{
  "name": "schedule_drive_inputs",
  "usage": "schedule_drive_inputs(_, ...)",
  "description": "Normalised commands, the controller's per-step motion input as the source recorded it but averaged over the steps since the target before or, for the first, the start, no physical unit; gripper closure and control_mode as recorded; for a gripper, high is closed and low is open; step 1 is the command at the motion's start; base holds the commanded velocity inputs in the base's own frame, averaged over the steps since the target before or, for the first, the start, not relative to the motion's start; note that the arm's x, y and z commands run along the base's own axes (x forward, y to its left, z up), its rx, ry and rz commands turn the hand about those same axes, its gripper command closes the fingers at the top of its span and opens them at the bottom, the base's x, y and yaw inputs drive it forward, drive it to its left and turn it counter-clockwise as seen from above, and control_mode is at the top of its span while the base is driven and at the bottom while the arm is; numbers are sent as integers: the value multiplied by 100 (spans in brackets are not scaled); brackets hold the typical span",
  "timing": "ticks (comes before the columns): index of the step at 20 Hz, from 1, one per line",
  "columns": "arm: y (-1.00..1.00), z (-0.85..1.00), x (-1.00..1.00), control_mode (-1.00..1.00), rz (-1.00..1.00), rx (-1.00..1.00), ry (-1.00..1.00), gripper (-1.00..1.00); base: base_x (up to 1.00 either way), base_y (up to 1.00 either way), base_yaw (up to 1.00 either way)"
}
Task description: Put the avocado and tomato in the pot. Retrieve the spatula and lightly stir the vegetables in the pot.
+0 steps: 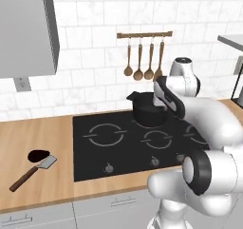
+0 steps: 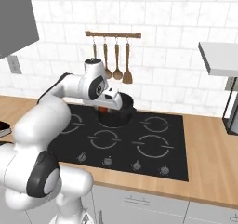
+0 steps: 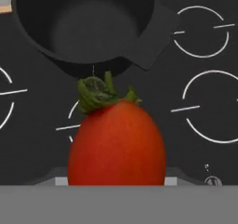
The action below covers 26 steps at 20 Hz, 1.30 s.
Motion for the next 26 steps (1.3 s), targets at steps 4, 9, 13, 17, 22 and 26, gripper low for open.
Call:
schedule_drive_inputs(4,6,10,99,-100,0,0,0,100,0,0,0)
schedule_drive_inputs(9,0,-11,100,-100,0,0,1,100,0,0,0)
schedule_drive_inputs(13,0,-54,100,-100,0,0,7,100,0,0,0)
schedule_drive_inputs(17,0,-63,93,-100,0,0,4,100,0,0,0)
schedule_drive_inputs(22,0,-50,43,-100,0,0,1,100,0,0,0)
schedule_drive_inputs(26,0,-46,39,-100,0,0,1,100,0,0,0)
